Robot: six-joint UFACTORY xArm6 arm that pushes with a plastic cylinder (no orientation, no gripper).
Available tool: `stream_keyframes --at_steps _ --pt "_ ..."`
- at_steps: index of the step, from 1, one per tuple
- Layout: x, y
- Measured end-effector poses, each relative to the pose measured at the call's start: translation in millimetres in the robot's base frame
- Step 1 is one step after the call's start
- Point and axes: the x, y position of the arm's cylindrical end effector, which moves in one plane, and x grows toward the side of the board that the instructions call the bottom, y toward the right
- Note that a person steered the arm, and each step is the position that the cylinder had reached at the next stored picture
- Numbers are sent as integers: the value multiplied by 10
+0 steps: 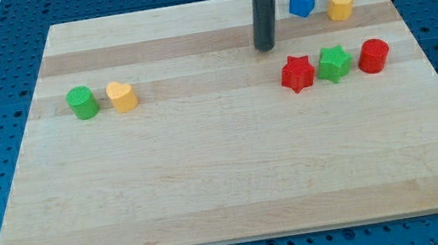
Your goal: Slide the heart left to the hexagon
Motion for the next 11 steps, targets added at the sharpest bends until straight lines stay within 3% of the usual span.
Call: stream_keyframes --at_steps 3,4,6,11 --pt "1000 -1079" --pt "1061 -1562" --pt "1059 -2184" --pt "166 -2250"
